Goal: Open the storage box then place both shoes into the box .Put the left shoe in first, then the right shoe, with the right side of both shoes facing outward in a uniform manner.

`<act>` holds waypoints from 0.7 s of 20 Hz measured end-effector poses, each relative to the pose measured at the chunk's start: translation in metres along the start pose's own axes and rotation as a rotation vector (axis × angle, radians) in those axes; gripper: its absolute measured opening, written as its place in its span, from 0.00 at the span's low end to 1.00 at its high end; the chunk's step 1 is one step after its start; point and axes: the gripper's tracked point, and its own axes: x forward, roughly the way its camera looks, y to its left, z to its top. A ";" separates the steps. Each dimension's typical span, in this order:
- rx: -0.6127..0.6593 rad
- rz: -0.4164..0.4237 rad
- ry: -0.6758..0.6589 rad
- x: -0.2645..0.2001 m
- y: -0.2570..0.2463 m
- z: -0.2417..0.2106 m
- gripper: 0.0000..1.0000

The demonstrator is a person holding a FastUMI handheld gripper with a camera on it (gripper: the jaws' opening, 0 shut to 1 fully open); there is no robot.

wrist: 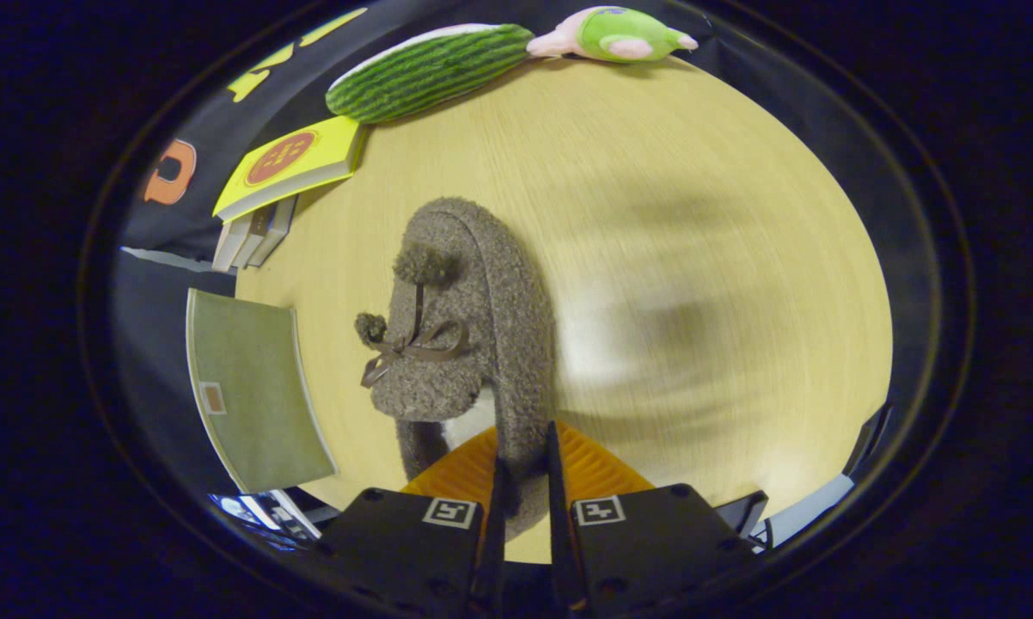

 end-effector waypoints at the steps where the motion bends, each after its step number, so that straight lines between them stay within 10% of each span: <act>1: -0.005 -0.005 0.002 -0.001 -0.001 -0.001 0.19; 3: 0.005 0.018 0.011 -0.004 0.006 -0.004 0.06; 14: -0.060 0.071 -0.077 -0.094 0.087 -0.031 0.06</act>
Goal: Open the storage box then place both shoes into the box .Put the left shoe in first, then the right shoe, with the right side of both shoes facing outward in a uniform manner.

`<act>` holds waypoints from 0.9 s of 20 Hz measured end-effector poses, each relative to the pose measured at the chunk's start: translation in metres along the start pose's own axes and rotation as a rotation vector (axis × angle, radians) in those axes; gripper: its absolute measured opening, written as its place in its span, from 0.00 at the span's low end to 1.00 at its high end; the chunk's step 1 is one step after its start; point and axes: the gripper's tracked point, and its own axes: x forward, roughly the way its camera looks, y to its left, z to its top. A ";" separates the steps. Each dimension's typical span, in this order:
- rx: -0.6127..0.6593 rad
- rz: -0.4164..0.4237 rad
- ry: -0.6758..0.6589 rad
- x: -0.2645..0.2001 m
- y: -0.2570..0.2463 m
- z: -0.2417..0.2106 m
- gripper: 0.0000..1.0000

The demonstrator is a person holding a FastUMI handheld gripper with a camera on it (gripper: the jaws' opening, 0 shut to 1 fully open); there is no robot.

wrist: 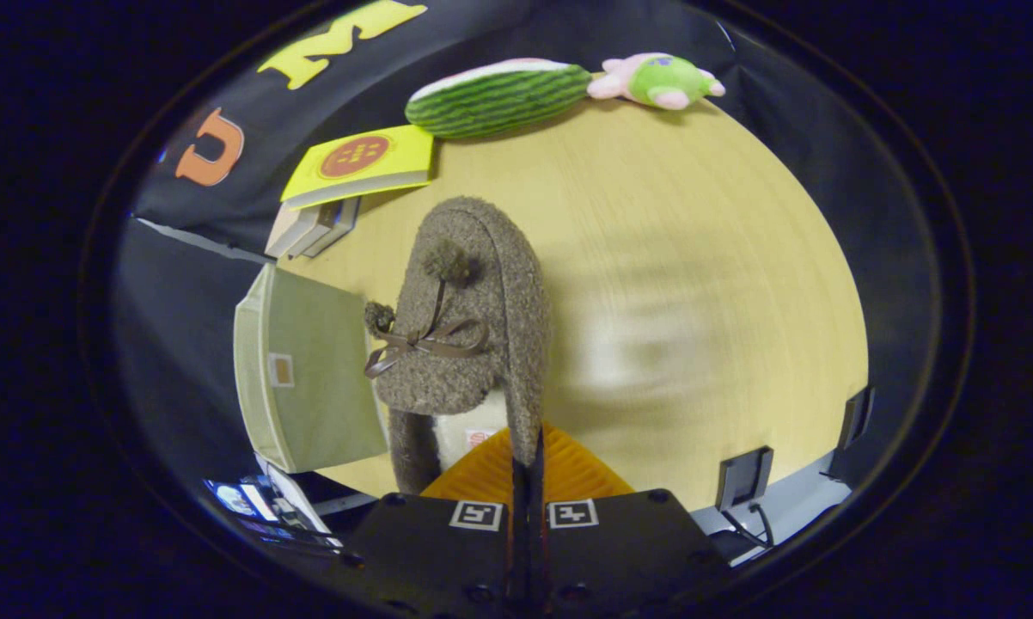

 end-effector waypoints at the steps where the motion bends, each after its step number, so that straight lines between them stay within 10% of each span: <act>1: -0.007 0.019 -0.006 -0.011 0.018 -0.003 0.06; 9: -0.073 0.144 -0.098 -0.070 0.187 -0.013 0.06; 18: -0.070 0.065 -0.038 0.003 0.278 -0.033 0.06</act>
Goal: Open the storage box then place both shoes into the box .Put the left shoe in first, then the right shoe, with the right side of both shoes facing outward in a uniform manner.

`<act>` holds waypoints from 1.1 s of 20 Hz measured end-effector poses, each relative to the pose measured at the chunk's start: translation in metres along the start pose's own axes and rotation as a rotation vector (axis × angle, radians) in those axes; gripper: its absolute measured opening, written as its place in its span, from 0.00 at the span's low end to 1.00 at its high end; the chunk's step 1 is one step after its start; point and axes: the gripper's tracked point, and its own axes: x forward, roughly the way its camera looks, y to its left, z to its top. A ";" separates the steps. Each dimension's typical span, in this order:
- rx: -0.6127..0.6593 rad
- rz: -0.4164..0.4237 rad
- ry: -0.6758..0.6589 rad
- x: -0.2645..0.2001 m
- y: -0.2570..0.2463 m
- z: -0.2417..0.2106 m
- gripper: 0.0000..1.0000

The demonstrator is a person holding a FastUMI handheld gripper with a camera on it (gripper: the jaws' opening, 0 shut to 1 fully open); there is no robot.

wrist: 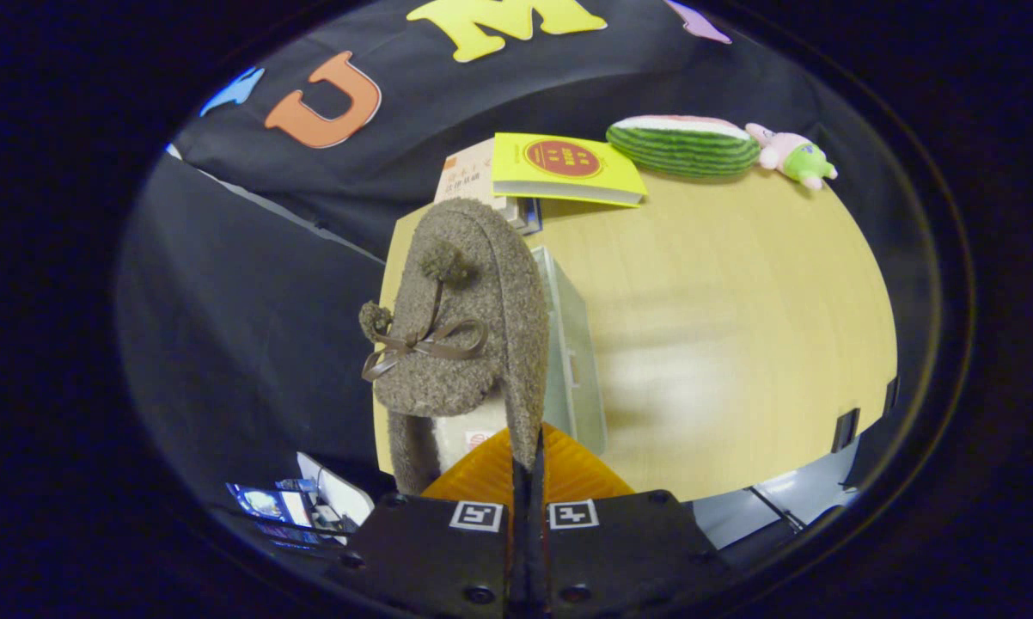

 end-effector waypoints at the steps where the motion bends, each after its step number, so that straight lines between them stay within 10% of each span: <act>1: 0.014 -0.016 0.018 0.011 0.002 -0.003 0.06; 16: 0.070 -0.145 0.008 0.069 -0.017 -0.011 0.12; 22: 0.013 -0.131 -0.076 0.052 -0.012 -0.001 0.68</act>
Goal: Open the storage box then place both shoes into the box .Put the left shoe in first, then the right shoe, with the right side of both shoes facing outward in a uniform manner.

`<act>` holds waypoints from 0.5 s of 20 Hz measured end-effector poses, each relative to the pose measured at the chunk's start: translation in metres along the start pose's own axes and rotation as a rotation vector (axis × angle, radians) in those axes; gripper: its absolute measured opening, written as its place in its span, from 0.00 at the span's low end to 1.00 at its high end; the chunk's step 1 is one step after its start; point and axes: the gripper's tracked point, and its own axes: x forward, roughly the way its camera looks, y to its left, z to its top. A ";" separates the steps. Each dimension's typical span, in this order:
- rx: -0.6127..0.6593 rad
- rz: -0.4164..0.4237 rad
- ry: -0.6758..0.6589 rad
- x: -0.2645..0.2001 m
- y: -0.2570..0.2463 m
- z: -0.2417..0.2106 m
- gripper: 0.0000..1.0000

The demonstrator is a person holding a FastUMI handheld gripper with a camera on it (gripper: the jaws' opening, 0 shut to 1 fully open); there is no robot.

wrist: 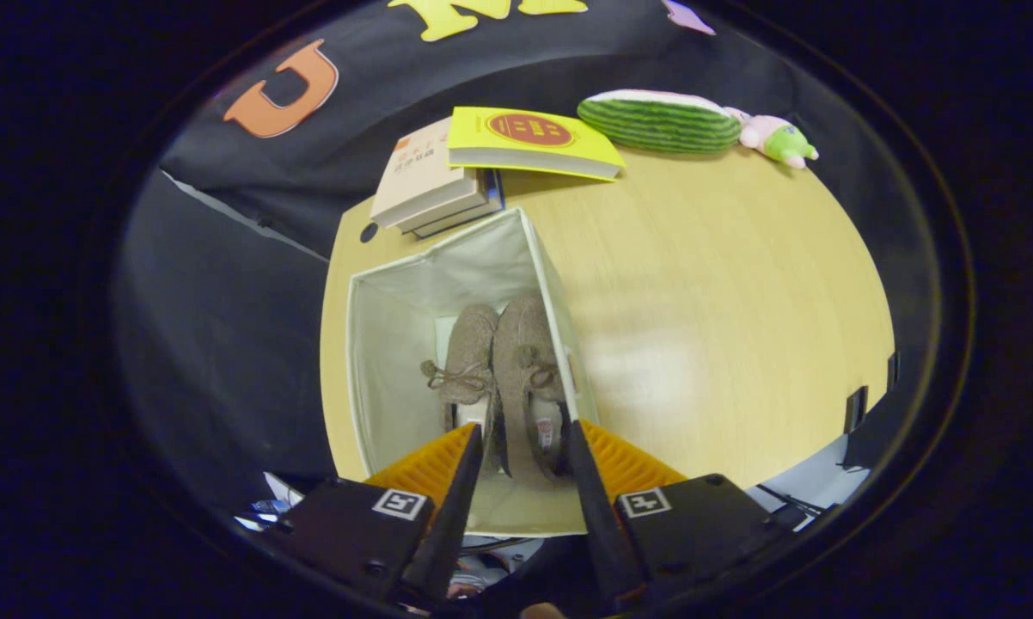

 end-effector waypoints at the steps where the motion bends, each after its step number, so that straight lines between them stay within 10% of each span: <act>1: -0.021 -0.006 -0.025 -0.005 0.000 0.003 0.80; 10: -0.131 -0.020 -0.346 -0.103 0.001 0.055 0.92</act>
